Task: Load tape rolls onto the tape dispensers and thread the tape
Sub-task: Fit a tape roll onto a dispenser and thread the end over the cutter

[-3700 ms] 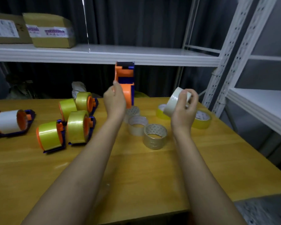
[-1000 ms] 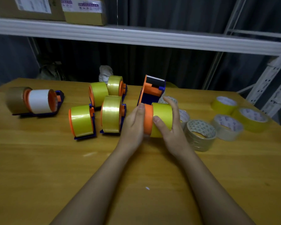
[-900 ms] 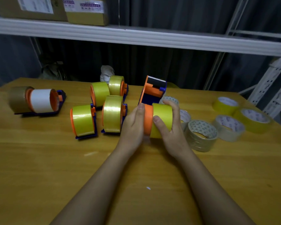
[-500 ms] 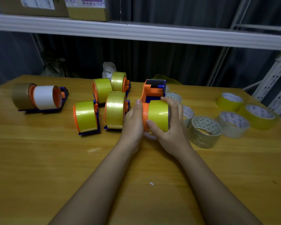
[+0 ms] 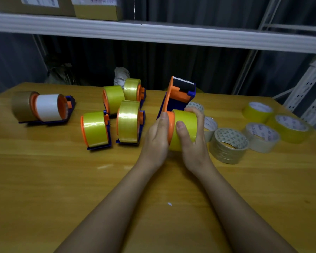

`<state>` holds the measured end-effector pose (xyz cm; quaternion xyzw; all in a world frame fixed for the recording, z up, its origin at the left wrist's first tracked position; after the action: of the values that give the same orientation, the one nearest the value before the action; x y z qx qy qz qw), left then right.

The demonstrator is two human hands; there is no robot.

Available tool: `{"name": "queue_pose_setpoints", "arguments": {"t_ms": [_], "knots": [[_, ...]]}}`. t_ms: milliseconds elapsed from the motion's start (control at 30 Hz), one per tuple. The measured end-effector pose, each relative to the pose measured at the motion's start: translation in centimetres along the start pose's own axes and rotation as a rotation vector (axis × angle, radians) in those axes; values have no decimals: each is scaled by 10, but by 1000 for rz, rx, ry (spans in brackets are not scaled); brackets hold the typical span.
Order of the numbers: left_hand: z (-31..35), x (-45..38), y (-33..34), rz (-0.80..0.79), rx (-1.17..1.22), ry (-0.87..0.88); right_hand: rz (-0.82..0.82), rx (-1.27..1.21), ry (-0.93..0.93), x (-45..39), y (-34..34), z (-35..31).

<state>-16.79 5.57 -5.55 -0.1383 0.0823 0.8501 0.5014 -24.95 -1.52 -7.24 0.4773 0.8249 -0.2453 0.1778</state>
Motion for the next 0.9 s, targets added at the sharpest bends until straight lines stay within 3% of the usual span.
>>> {"name": "queue_pose_setpoints", "arguments": {"t_ms": [267, 533, 600, 667, 700, 733, 800, 833, 900], "knots": [[-7, -6, -5, 69, 133, -124, -2, 289, -148, 3, -4, -1], [3, 3, 1, 39, 60, -63, -52, -35, -63, 3, -6, -14], [19, 10, 11, -35, 95, -25, -187, -105, 37, 0, 7, 44], [29, 20, 23, -113, -2, -1, -103, -104, 158, -10, 9, 145], [31, 21, 24, -93, -85, 11, -96, -150, 175, -9, 13, 158], [27, 15, 20, -72, -108, 61, -57, -222, 190, -6, 5, 139], [14, 8, 13, -78, -14, 104, -136, -353, 219, 2, 2, 43], [3, 4, 5, -57, -84, 123, -101, -366, 293, -4, 1, 28], [-10, 1, 3, -70, -211, 145, -131, -324, 267, 1, -8, 7]]}}
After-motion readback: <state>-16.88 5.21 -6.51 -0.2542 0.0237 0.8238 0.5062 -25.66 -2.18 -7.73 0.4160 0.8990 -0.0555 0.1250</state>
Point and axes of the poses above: each hand's wrist, its own x-axis away from the middle knuckle, its own y-axis out of the palm, z = x × y, the point moved 4 cm from there along -x, towards the middle knuckle, and after that the axes turned 4 degrees about -z, right-handed, at the moved point
